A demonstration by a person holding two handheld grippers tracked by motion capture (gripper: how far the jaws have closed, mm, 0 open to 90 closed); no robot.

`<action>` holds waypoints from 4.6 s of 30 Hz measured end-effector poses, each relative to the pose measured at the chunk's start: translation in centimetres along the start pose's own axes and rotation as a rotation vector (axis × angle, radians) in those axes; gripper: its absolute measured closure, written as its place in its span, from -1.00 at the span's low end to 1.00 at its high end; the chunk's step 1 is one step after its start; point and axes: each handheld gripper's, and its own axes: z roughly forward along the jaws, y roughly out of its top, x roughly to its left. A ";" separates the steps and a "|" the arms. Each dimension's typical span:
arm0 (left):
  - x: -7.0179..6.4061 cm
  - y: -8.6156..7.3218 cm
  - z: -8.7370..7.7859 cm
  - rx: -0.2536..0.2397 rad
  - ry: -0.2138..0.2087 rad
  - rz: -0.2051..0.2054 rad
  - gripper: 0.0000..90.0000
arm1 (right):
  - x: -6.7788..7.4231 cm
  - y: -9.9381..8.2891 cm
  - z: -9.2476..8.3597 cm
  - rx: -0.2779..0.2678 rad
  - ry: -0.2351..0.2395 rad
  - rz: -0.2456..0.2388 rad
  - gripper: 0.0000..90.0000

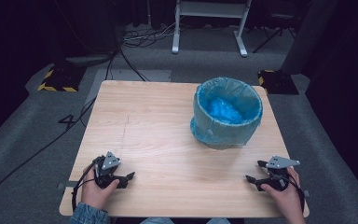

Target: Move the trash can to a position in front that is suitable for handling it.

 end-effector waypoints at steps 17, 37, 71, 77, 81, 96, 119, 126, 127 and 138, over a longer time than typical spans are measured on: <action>0.5 0.1 0.1 -0.003 -0.011 0.012 -0.62 | 0.0 -0.1 -0.2 0.002 0.003 0.001 -0.67; 1.1 -0.6 -0.6 -0.004 -0.030 0.028 -0.62 | -0.2 1.4 -2.4 -0.048 0.003 0.035 -0.51; 0.9 -0.6 -0.6 -0.001 -0.017 0.016 -0.62 | 1.5 14.9 -7.7 -0.288 -0.001 -0.069 -0.43; 0.9 -0.6 -0.6 -0.001 -0.017 0.016 -0.62 | 1.9 17.5 -7.1 -0.287 0.013 -0.123 -0.37; 0.9 -0.6 -0.6 -0.001 -0.017 0.016 -0.62 | 2.1 18.6 -6.8 -0.288 0.037 -0.130 -0.33; 0.9 -0.6 -0.6 -0.001 -0.017 0.014 -0.62 | 4.5 22.6 -2.3 -0.206 0.137 -0.202 -0.11; 0.9 -0.6 -0.6 -0.001 -0.015 0.019 -0.62 | 7.9 22.6 -0.5 -0.161 0.204 -0.297 -0.09; 0.9 -0.6 -0.6 -0.002 -0.015 0.018 -0.62 | 10.0 22.1 -1.3 -0.163 0.257 -0.326 -0.09; 0.9 -0.6 -0.6 -0.001 -0.015 0.018 -0.62 | 10.4 22.1 -1.4 -0.164 0.264 -0.333 -0.09; 0.9 -0.6 -0.6 0.000 -0.015 0.019 -0.62 | 14.7 21.6 -2.4 -0.156 0.359 -0.399 -0.11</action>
